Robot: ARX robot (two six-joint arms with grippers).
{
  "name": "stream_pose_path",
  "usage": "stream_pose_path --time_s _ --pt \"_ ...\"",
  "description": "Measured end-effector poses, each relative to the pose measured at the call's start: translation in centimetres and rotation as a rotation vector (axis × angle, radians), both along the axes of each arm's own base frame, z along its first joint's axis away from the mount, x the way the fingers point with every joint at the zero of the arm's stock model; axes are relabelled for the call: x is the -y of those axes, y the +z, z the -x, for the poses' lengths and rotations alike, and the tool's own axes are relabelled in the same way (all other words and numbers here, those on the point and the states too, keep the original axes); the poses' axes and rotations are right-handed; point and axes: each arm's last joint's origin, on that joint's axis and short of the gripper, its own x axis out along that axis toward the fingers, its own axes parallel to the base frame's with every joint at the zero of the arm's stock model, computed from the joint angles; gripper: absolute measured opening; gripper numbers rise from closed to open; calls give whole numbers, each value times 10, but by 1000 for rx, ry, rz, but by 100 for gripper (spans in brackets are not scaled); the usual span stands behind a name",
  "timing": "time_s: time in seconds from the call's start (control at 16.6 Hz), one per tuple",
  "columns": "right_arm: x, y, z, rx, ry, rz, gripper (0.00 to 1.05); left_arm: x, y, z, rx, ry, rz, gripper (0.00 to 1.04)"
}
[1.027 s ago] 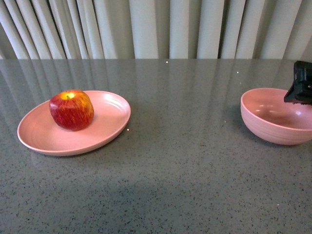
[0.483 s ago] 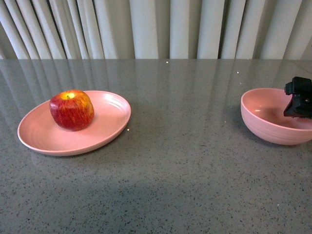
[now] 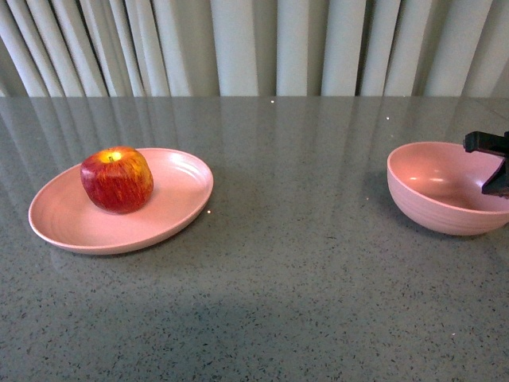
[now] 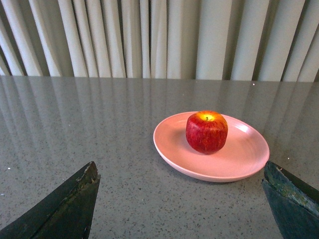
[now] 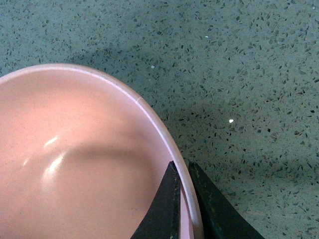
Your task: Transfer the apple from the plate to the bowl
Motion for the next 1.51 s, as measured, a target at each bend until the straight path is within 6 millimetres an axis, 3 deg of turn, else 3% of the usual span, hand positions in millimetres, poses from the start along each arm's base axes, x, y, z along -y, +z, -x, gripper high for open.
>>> stream_pose_path --time_s 0.18,0.3,0.42,0.6,0.73,1.03,1.51 --pt "0 7 2 14 2 -6 3 0 0 0 0 0 0 98" --pt "-5 24 6 57 23 -16 3 0 0 0 0 0 0 98" --pt "-25 49 11 128 83 -25 3 0 0 0 0 0 0 98" --pt "-68 61 13 155 194 -31 3 0 0 0 0 0 0 98" --pt "-92 60 12 152 239 -34 3 0 0 0 0 0 0 98" --pt "-135 31 8 61 296 -16 3 0 0 0 0 0 0 98" --pt "-162 16 0 17 305 7 3 0 0 0 0 0 0 98"
